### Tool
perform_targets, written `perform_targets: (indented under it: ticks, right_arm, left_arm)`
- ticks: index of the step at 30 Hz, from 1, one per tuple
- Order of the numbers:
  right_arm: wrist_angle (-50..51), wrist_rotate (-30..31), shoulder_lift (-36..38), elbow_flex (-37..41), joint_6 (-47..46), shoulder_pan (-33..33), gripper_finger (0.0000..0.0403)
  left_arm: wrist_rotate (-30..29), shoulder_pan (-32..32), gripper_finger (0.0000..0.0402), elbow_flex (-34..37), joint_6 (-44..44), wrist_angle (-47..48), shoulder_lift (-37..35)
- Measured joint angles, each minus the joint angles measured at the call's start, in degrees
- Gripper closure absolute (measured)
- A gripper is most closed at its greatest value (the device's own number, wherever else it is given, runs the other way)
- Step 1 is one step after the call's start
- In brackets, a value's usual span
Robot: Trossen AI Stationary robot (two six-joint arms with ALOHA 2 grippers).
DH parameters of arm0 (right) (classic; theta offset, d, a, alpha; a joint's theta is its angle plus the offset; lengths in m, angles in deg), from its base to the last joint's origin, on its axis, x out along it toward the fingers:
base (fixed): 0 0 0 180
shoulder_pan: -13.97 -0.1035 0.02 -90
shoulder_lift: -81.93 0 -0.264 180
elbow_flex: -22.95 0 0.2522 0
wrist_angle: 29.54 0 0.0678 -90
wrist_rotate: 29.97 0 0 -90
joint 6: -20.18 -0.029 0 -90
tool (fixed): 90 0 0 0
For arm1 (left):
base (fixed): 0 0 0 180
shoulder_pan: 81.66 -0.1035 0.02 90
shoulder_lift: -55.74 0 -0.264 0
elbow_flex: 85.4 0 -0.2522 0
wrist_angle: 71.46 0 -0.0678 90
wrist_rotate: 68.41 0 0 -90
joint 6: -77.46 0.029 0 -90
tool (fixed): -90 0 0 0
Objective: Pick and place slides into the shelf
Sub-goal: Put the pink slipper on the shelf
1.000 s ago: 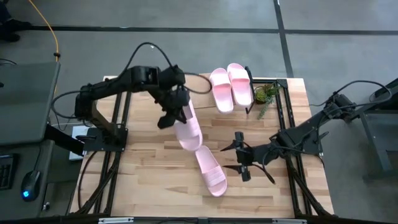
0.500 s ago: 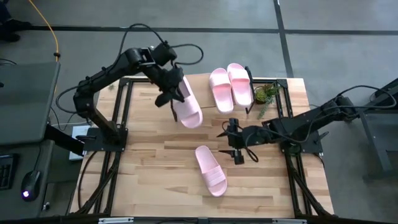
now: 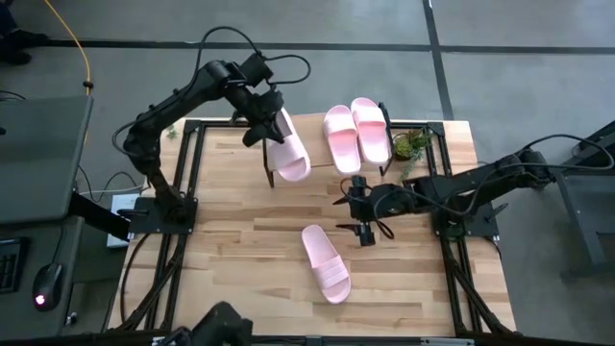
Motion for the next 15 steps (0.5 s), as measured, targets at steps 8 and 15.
perform_targets:
  ticks: [8,15]
  right_arm:
    - [0.1,-1.74,0.01,0.0,-0.06,0.62,0.013]
    - [0.1,-1.83,0.01,0.0,-0.8,0.6,0.013]
  left_arm:
    - [1.84,-3.92,0.0401,-0.02,3.07,1.32,2.14]
    - [2.59,-3.87,0.0402,-0.02,4.99,1.33,4.24]
